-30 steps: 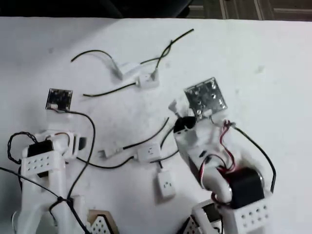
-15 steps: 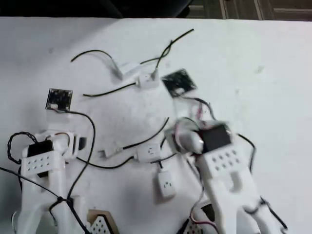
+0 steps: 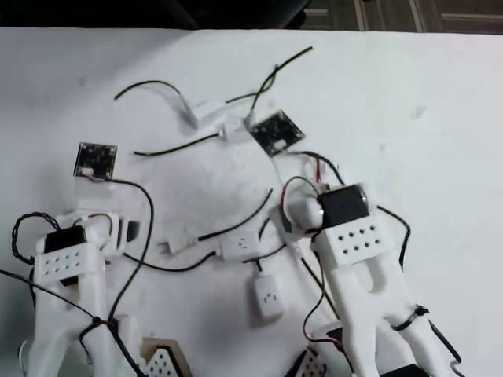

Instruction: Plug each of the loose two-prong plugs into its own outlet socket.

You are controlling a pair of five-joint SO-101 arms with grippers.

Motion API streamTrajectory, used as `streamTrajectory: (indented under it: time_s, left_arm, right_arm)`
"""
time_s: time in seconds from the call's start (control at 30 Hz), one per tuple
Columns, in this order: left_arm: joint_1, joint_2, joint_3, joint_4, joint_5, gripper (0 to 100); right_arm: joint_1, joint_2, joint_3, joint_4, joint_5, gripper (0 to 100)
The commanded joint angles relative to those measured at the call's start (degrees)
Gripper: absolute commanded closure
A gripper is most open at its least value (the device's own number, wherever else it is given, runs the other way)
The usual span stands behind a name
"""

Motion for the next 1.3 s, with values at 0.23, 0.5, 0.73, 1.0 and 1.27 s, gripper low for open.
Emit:
streamTrajectory:
  time_s: [0.23, 0.5, 0.73, 1.0, 1.27]
  left_arm:
    - [0.0, -1.2, -1.3, -1.1, 0.4, 73]
    - [0.0, -1.2, -1.3, -1.1, 0.5, 73]
    - [0.0, -1.2, -1.3, -1.1, 0.5, 73]
    - [0.0, -1.2, -1.3, -1.1, 0.4, 73]
    - [0.0, -1.2, -1.3, -1.1, 0.4, 73]
  right_arm:
    - [0.9, 0.0, 20.1, -23.1, 1.6, 86.5]
    - [0.9, 4.0, 21.8, -26.2, 0.2, 86.4]
    - [1.4, 19.4, 17.4, -31.0, -1.8, 84.2]
    - [2.2, 17.3, 12.8, -29.8, -1.8, 97.6]
    - [2.0, -2.0, 9.1, -26.0, -9.8, 98.1]
